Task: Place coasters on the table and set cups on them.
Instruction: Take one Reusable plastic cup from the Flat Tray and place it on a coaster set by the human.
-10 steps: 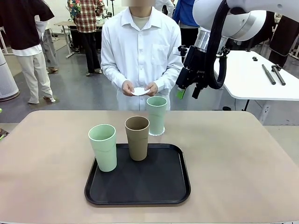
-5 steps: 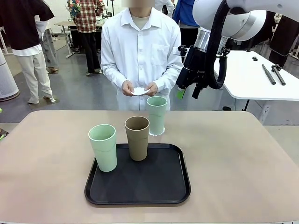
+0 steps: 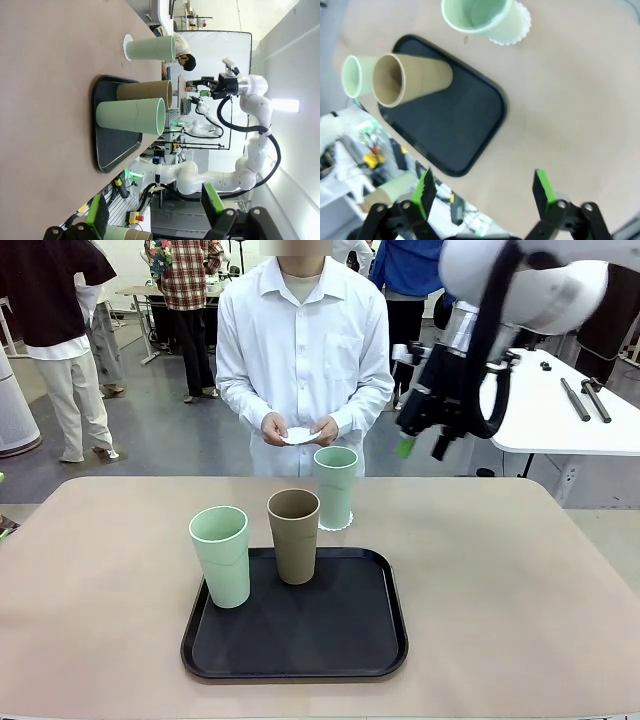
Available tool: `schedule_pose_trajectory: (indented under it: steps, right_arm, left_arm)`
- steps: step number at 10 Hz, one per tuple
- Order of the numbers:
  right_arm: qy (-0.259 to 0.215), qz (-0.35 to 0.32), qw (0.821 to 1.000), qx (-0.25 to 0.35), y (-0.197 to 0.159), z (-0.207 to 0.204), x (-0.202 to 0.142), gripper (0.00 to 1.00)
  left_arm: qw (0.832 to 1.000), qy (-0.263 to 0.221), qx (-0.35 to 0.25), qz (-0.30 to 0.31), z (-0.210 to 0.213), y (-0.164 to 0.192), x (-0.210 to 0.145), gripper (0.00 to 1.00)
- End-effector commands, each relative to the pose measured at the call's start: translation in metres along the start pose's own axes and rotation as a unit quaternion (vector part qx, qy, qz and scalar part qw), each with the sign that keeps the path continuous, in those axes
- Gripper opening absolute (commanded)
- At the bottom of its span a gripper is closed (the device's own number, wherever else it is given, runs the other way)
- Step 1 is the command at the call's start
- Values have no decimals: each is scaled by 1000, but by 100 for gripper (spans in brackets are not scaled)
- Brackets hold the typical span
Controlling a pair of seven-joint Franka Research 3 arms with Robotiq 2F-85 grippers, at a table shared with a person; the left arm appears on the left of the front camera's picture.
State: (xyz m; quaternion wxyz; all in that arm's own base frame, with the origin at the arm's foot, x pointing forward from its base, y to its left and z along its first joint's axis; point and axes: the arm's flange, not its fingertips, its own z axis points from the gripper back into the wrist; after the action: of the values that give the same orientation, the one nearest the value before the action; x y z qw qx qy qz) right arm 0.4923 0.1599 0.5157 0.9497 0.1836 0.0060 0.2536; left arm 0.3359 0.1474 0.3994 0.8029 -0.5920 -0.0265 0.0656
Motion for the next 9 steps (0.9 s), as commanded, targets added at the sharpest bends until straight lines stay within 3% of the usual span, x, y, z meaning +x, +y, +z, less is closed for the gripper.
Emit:
schedule_pose_trajectory:
  steps: [1, 3, 5, 7, 9]
  right_arm:
    - [-52, -74, 994, 63, -55, 6, -55, 100]
    - [-122, -60, 973, 187, -112, 18, -118, 100]
    - [-198, -13, 930, 310, -154, 21, -172, 100]
    - [-250, -8, 891, 380, -189, 7, -219, 100]
    - [-276, -53, 864, 417, -212, -21, -247, 100]
  left_arm:
    - [1000, -3, -7, -2, 1, -2, -1, 100]
    - [1000, -3, -7, -2, 1, -2, -1, 100]
    - [1000, -3, -7, -2, 1, -2, -1, 100]
    - [1000, -3, -7, -2, 1, -2, -1, 100]
    - [1000, -3, -7, -2, 1, -2, -1, 100]
